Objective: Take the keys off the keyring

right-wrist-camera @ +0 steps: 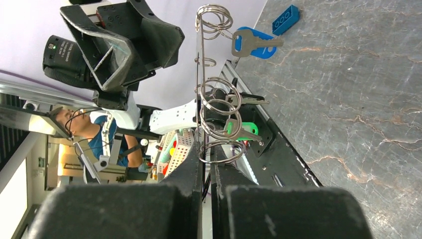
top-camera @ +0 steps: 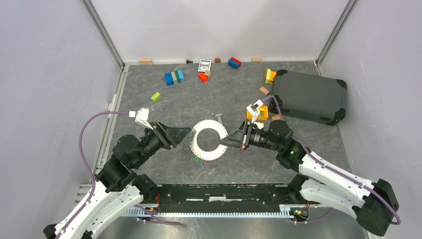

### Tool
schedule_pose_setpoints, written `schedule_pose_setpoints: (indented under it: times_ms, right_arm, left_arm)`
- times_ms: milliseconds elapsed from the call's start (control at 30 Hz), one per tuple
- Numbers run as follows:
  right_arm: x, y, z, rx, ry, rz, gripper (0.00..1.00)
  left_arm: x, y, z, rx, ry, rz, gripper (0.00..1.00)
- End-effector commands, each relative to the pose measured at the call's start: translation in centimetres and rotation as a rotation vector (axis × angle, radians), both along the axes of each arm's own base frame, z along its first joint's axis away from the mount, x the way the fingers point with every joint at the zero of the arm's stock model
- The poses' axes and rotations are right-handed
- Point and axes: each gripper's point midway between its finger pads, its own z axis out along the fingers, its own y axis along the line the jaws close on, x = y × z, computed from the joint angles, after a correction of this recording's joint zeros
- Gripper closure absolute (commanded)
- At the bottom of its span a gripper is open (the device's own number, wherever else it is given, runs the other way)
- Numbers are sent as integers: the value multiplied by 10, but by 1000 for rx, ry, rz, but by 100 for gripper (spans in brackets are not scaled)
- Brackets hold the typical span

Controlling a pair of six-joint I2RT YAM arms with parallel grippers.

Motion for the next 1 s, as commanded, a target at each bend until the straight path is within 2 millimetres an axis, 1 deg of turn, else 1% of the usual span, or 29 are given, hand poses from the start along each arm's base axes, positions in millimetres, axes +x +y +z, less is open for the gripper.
schedule_pose_setpoints:
  times_ms: [0, 233, 367, 733, 967]
  right_arm:
    - [-8, -1, 44, 87, -99, 51, 100]
    - [-10, -3, 49, 95, -108, 58, 100]
    - [-14, -3, 51, 98, -110, 77, 100]
    - [-21, -4, 50, 96, -112, 114, 100]
    - [-24, -4, 51, 99, -118, 123, 100]
  left_arm:
    - [-12, -6, 1, 26, -49, -84, 39]
    - [-23, -14, -6, 30, -36, -157, 43]
    - [-22, -15, -12, 33, -28, -156, 44]
    - [-18, -16, -15, 45, -23, -149, 48]
    - [-20, -25, -18, 48, -13, -197, 60]
